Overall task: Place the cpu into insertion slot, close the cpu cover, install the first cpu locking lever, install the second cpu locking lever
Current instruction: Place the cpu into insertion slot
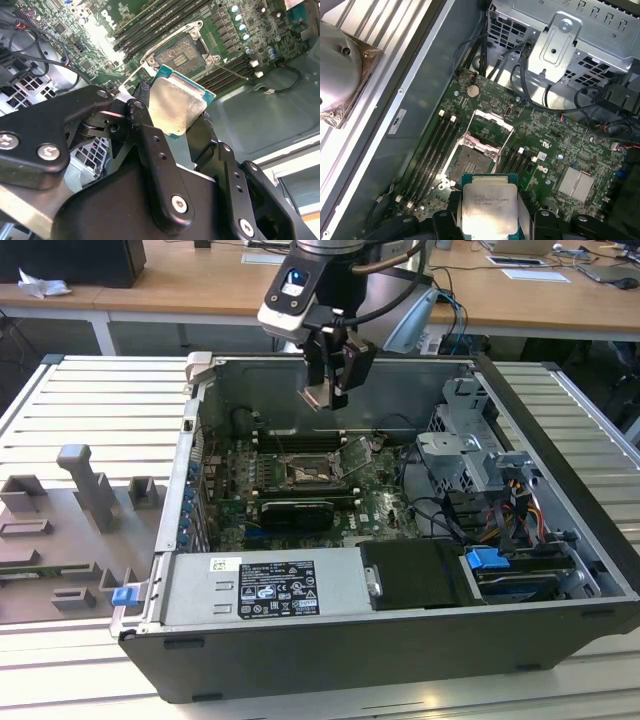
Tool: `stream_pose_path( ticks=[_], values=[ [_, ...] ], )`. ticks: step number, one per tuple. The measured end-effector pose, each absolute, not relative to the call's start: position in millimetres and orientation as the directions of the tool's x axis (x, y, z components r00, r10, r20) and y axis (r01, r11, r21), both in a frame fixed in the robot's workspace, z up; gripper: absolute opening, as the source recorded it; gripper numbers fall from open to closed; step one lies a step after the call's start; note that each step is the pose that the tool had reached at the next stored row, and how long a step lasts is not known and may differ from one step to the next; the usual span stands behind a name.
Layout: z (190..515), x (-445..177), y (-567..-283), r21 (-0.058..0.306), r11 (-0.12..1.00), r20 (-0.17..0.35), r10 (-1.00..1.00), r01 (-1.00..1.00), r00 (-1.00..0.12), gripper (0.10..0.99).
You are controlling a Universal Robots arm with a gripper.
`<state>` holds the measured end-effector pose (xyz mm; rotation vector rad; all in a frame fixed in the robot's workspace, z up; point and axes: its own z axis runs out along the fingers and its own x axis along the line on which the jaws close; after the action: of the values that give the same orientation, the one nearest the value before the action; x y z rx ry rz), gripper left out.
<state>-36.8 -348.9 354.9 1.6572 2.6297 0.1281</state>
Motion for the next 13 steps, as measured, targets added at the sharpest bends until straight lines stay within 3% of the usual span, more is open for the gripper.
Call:
stream_pose_path(
  ticks=[13],
  values=[
    [351.7, -36.8, -348.9, 0.086, 0.35, 0.018, 0.936, 0.933, -0.353, 0.537]
  ],
)
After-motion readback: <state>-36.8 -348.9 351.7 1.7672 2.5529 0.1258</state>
